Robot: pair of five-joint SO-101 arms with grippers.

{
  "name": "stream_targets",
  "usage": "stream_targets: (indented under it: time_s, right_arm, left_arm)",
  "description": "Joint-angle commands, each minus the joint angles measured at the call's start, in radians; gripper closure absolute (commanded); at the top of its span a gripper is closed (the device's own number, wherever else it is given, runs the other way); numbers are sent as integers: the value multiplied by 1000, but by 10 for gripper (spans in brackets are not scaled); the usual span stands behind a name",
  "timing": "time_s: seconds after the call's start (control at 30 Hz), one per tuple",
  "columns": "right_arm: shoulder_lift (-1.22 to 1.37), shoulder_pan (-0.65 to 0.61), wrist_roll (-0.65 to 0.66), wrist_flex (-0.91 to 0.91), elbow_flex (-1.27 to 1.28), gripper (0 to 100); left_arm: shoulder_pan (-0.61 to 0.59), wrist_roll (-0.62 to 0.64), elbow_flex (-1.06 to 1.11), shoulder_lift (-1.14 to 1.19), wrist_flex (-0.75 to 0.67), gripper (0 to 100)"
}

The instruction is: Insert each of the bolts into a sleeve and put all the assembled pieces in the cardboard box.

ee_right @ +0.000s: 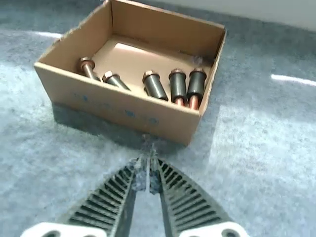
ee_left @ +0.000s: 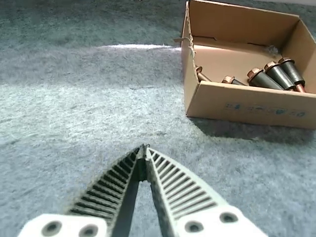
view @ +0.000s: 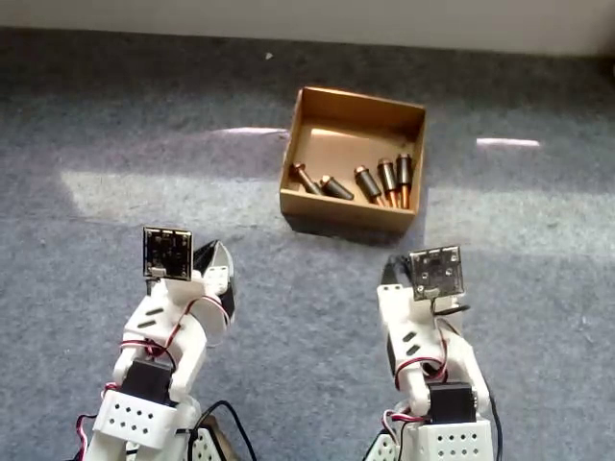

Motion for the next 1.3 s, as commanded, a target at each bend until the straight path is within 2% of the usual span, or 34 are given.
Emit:
stream_targets:
  time_s: [0.0,0.23,0.4,0.8,1.27]
  right_arm:
    - [-10,15,2,140,101,991]
    - [-10,15,2,384,101,991]
    - [-10,15,9,479,101,991]
    - [-10,15,9,479,101,991]
    - [-10,15,9,479,101,991]
  left_arm:
    - [-13,-6,30,-10,58,979]
    - [-13,-222,30,-4,189,982]
    - [-59,-226,28,-12,241,982]
    - [-119,-227,28,-12,446,982]
    - [-140,-227,28,-12,448,981]
